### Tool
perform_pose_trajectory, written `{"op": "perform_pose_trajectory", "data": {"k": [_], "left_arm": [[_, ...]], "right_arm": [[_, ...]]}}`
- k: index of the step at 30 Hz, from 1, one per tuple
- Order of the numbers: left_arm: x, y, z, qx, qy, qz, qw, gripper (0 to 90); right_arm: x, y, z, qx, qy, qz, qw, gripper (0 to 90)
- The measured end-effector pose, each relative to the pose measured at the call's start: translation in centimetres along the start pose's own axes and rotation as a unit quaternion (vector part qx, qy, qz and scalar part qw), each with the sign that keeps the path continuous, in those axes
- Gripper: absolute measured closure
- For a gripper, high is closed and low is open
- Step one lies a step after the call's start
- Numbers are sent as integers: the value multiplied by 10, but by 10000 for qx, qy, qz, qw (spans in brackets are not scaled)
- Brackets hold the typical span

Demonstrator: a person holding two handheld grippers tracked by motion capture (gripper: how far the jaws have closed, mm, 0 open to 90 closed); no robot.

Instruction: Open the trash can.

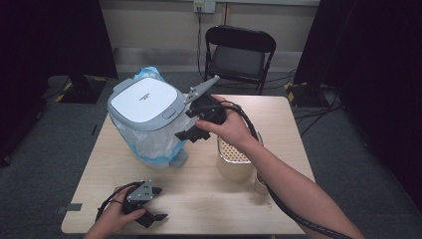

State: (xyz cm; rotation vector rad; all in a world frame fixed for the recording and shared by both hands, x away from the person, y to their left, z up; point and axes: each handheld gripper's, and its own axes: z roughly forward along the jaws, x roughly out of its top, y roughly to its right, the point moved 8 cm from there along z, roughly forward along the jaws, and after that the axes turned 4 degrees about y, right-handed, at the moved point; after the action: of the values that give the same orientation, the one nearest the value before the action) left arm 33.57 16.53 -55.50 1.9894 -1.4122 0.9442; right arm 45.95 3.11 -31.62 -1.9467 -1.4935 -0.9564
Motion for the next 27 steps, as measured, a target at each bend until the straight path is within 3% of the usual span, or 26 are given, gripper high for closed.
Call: {"op": "perform_pose_trajectory", "data": {"k": [27], "left_arm": [[0, 0, 0, -4, 1, 4, 10000, 123]], "right_arm": [[34, 0, 22, 142, 192, -143, 9996, 173]]}}
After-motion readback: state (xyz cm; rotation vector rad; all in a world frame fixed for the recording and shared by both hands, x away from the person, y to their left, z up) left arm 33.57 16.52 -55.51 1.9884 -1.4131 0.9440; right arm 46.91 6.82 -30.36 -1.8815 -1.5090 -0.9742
